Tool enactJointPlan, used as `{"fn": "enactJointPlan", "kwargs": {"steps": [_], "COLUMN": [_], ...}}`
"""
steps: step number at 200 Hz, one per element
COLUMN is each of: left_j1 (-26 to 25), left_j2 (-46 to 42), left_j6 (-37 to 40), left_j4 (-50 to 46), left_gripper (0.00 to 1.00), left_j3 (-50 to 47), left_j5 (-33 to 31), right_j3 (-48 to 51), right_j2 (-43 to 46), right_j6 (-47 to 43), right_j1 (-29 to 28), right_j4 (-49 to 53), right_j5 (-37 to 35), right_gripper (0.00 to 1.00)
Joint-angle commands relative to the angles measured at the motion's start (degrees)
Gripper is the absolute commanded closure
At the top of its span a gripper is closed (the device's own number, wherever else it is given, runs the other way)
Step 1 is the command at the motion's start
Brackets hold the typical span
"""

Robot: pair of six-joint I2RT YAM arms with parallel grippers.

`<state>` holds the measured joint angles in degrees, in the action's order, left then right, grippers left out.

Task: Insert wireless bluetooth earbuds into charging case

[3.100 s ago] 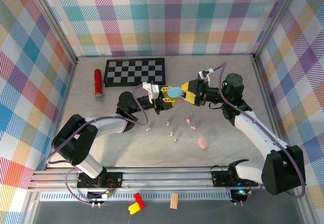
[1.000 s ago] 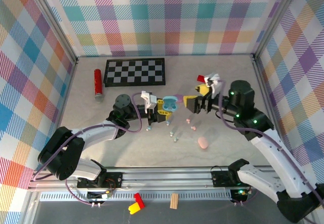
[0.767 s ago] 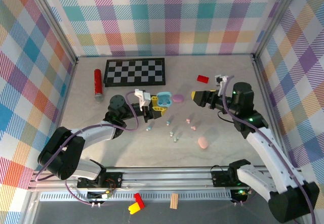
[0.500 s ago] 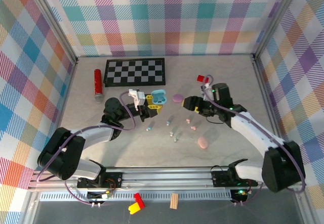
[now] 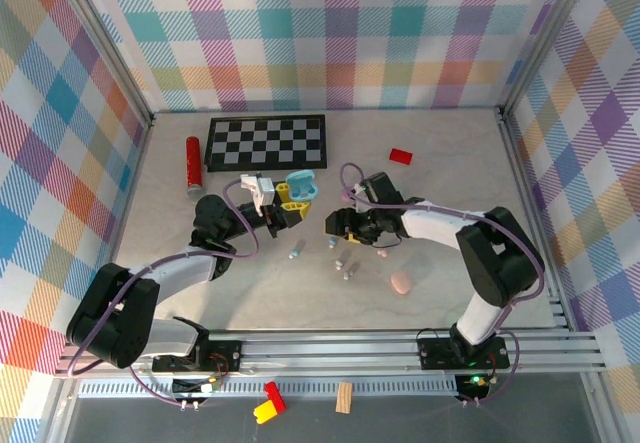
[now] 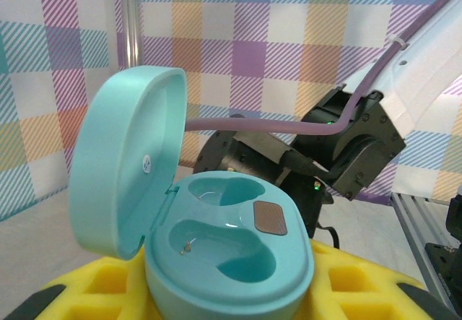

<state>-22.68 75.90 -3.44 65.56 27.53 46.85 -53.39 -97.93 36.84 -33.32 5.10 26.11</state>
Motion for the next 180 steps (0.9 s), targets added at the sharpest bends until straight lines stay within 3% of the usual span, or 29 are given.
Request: {"fn": "enactJointPlan", "kwargs": {"steps": [1, 91, 180], "left_j1": [0.5, 0.5, 0.6], "left_j2": [-1.0, -1.5, -1.9], "left_j6": [-0.2, -0.2, -0.2], "left_j4": [1.2, 0.4, 0.1], "left_gripper": [0.63, 0.63, 0.63], "left_j3": [-0.8, -1.2, -1.2], "left_j5": [0.5, 1.1, 1.5], "right_j3": [-2.9, -5.2, -4.6], "right_j2": [-2.4, -9.0, -10.5], "right_j6": [-1.8, -1.3, -0.1], "right_j1": [-0.8, -2.2, -2.1], "right_j4": [0.6, -0.1, -1.3], "right_j5": [1.2, 3.6, 4.3], "right_gripper": [0.30, 0.33, 0.51]}}
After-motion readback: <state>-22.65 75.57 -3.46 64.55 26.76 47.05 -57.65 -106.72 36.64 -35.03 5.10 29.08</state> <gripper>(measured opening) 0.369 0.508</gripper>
